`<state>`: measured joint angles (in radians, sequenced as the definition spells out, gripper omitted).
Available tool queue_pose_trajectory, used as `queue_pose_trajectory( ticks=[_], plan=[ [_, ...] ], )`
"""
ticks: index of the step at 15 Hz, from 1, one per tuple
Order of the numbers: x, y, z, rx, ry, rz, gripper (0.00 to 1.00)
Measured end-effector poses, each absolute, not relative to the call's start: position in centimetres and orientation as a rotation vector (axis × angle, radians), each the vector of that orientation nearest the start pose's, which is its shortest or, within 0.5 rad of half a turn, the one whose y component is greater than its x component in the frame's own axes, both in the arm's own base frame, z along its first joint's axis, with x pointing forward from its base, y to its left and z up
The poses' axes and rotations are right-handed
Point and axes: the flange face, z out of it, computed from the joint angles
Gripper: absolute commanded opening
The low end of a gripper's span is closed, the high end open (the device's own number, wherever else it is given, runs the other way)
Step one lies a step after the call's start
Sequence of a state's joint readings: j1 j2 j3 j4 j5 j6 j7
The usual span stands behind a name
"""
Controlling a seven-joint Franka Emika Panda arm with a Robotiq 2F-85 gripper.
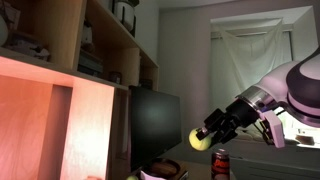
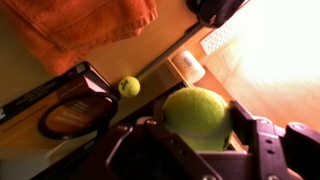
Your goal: Put the middle tennis bowl in the can
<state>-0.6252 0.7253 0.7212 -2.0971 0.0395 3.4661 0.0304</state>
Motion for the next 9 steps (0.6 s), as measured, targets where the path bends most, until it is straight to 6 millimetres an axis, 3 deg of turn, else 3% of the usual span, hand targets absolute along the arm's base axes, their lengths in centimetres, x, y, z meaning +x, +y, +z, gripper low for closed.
queue_pose_trajectory(
  ticks=[4, 9],
  plan=[
    [62.8, -2.4, 25.8, -2.485, 0.477, -1.083, 0.42],
    [62.3, -6.0, 24.3, -2.514, 0.568, -1.077, 0.42]
  ],
)
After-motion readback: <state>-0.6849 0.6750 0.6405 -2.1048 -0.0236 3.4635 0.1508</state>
